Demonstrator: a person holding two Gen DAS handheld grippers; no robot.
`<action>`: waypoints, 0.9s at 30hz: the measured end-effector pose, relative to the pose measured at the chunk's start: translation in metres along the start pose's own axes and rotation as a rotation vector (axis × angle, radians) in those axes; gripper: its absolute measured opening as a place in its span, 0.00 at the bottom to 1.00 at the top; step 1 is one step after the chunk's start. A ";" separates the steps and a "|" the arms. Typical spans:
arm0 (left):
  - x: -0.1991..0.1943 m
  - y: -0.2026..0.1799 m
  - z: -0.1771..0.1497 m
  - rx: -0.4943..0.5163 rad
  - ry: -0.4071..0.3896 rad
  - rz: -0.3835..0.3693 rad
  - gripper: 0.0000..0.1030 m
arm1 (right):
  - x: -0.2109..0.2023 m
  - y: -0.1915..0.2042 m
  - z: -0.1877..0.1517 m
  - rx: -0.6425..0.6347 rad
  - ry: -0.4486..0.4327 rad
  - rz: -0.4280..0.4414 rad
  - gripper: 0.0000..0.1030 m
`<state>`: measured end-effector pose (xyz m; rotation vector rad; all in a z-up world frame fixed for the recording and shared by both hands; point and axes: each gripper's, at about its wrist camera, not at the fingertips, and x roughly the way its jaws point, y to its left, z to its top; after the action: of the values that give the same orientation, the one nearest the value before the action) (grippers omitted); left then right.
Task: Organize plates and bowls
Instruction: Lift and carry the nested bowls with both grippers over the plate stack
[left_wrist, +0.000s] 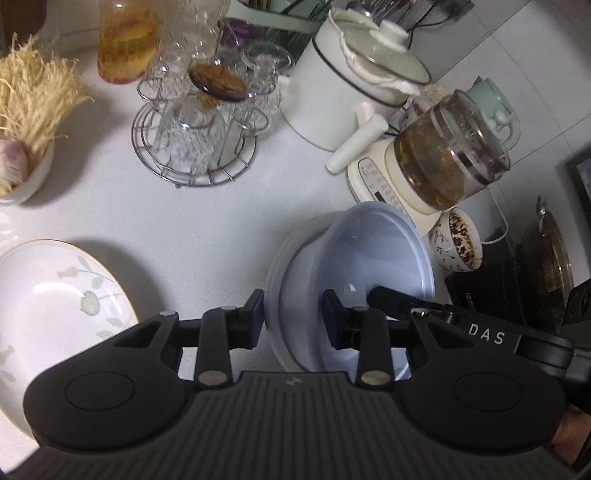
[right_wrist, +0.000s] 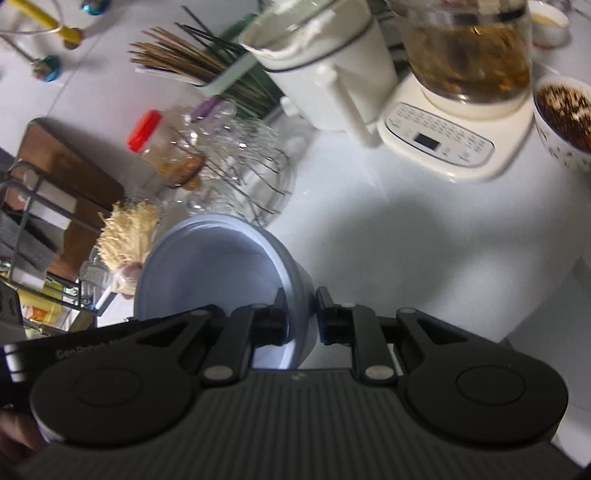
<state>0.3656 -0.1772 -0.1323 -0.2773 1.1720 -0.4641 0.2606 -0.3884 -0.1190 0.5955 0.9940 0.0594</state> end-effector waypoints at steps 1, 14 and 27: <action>-0.003 0.002 0.000 -0.003 0.000 -0.001 0.37 | -0.001 0.003 0.000 -0.003 0.002 0.002 0.18; -0.065 0.054 -0.009 -0.094 -0.079 0.030 0.37 | 0.015 0.066 -0.008 -0.120 0.028 0.071 0.18; -0.100 0.123 -0.037 -0.259 -0.182 0.098 0.37 | 0.053 0.132 -0.024 -0.269 0.111 0.129 0.18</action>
<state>0.3252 -0.0201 -0.1184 -0.4739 1.0611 -0.1955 0.2996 -0.2507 -0.1035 0.4110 1.0337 0.3387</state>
